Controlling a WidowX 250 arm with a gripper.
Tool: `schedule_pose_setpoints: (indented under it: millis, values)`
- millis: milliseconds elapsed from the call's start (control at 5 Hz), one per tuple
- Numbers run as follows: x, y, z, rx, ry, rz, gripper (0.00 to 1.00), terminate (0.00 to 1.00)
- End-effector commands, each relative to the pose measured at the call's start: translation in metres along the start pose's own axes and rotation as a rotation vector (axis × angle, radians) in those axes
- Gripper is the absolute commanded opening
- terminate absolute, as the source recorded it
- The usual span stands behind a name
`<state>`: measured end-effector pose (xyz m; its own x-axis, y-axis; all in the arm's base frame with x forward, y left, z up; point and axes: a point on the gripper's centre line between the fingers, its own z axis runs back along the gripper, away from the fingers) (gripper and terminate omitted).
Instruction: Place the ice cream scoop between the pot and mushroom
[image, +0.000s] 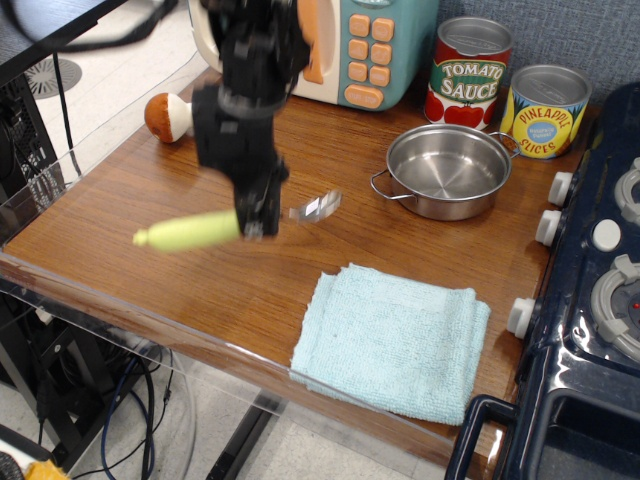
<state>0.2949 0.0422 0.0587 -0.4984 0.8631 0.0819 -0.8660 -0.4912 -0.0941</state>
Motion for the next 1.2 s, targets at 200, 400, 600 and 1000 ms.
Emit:
schedule_pose_setpoints:
  millis: [200, 400, 600, 1000]
  values:
    - [-0.016, -0.084, 0.018, -0.013, -0.048, 0.273, 0.0, 0.0]
    - [-0.02, -0.1, 0.01, -0.006, -0.083, 0.309, 0.0, 0.0]
    - [-0.02, -0.119, 0.0, -0.005, -0.128, 0.348, 0.0, 0.0]
    - [-0.018, -0.132, -0.019, 0.013, -0.186, 0.361, 0.0, 0.0]
